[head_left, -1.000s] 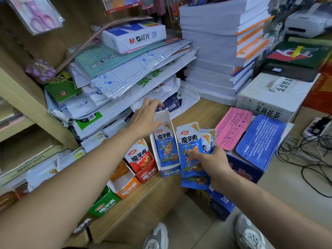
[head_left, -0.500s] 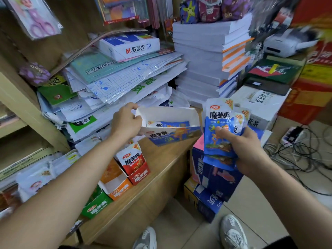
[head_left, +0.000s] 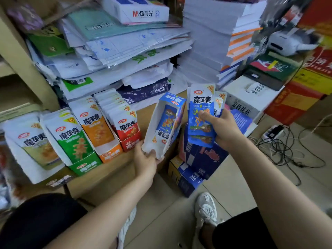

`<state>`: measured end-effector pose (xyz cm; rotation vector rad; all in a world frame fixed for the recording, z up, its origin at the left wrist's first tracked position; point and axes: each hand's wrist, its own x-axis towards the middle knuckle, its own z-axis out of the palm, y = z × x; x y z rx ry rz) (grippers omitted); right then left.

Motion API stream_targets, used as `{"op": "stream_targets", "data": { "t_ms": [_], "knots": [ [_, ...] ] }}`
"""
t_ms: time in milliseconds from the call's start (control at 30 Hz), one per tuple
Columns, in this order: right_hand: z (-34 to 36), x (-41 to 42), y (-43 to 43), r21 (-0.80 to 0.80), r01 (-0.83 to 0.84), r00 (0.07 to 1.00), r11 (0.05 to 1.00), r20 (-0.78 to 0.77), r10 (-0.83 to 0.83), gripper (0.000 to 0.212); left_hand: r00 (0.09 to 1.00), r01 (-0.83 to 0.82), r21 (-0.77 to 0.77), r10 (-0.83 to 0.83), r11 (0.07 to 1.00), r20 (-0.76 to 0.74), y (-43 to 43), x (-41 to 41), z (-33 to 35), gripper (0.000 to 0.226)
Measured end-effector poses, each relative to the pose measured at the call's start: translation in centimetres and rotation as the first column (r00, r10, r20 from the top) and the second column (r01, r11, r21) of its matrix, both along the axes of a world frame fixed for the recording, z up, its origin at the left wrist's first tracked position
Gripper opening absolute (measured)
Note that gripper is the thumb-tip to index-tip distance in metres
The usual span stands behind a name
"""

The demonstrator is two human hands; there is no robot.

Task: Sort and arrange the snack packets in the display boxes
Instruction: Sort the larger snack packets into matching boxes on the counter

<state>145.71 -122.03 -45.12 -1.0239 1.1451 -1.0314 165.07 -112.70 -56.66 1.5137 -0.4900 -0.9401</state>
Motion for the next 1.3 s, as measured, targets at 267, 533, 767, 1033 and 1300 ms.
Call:
{"op": "stream_targets", "data": {
  "t_ms": [267,533,767,1033,1300],
  "knots": [
    [-1.0,2.2,-0.4,-0.012,-0.064,0.998,0.998,-0.010,0.064,0.041,0.944,0.111,-0.038,-0.093,0.993,0.316,0.6,0.8,-1.9,0.051],
    [-1.7,2.7,-0.2,-0.015,-0.064,0.997,0.998,-0.035,0.064,0.043,0.995,-0.018,0.049,0.013,0.999,0.096,-0.8,0.2,0.2,0.058],
    [-1.4,1.9,-0.2,-0.048,-0.046,0.999,0.998,0.002,0.046,0.045,0.998,-0.064,0.009,0.064,0.998,0.020,-1.3,-0.4,0.3,0.018],
    [-1.4,2.5,0.1,-0.014,-0.040,0.999,0.999,0.009,0.040,0.042,0.990,-0.136,0.127,0.133,0.982,0.037,-1.2,-0.2,0.8,0.018],
    [-1.1,2.7,0.3,-0.041,-0.046,0.999,0.998,0.013,0.046,0.044,0.986,-0.109,0.176,0.130,0.978,-0.109,-0.7,0.1,-0.4,0.024]
  ]
}}
